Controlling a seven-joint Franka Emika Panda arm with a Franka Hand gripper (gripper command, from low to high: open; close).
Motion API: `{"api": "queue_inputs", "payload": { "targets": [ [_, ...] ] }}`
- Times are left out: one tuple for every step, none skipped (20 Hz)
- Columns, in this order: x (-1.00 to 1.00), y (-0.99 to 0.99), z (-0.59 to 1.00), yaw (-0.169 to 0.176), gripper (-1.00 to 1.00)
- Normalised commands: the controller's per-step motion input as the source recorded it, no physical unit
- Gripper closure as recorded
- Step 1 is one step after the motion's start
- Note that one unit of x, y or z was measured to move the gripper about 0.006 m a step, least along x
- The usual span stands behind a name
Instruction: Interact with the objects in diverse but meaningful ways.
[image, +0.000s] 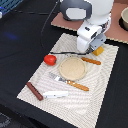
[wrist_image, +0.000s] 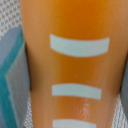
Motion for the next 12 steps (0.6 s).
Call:
{"api": "queue_inputs", "payload": {
  "targets": [
    [0.00, 0.05, 0.15, 0.000, 1.00],
    [-0.18, 0.04, 0.65, 0.000, 1.00],
    [-0.27, 0.07, 1.00, 0.000, 1.00],
    [-0.40, 0.10, 1.00, -0.017, 1.00],
    [-0.48, 0.09, 1.00, 0.000, 1.00],
    [-0.40, 0.09, 1.00, 0.000, 1.00],
    [-0.39, 0.10, 1.00, 0.000, 1.00],
    [-0.39, 0.05, 1.00, 0.000, 1.00],
    [-0.43, 0.00, 1.00, 0.000, 1.00],
    [-0.55, 0.00, 1.00, 0.000, 1.00],
    [-0.61, 0.00, 0.93, 0.004, 1.00],
    [-0.66, 0.00, 0.76, 0.002, 1.00]
  ]
}}
